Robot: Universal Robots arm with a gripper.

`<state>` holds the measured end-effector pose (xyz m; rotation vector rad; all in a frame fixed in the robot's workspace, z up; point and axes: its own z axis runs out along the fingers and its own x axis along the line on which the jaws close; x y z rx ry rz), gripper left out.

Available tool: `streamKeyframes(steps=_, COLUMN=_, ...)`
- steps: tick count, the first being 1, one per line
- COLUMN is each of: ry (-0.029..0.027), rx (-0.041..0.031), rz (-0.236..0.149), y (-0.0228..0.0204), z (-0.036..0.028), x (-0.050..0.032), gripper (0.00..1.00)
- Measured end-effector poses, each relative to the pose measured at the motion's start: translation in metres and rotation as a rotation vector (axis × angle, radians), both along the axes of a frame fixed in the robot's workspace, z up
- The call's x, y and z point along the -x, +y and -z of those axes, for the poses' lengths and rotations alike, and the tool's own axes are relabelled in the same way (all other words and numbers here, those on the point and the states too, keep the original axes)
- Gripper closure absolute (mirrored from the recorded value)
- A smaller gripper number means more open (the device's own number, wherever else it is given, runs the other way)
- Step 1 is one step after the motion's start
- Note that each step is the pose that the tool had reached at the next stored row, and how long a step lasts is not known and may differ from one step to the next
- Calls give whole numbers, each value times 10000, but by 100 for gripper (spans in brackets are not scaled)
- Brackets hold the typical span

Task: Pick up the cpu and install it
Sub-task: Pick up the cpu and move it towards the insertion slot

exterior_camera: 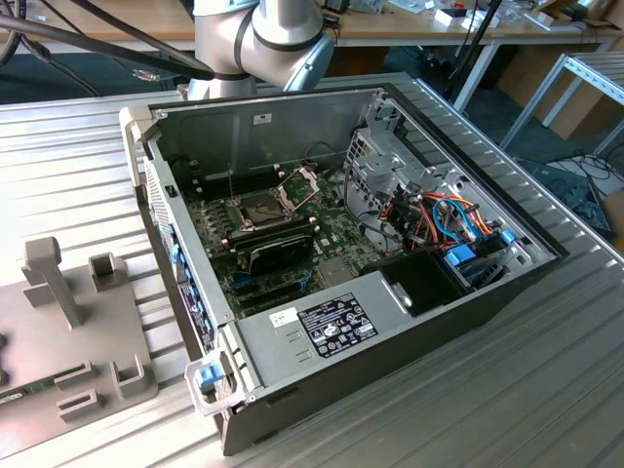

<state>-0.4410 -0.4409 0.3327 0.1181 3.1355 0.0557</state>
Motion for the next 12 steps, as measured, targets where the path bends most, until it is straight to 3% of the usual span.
streamKeyframes(steps=12, ry=0, rx=-4, rz=0, y=-3, z=17, x=0, gripper=58)
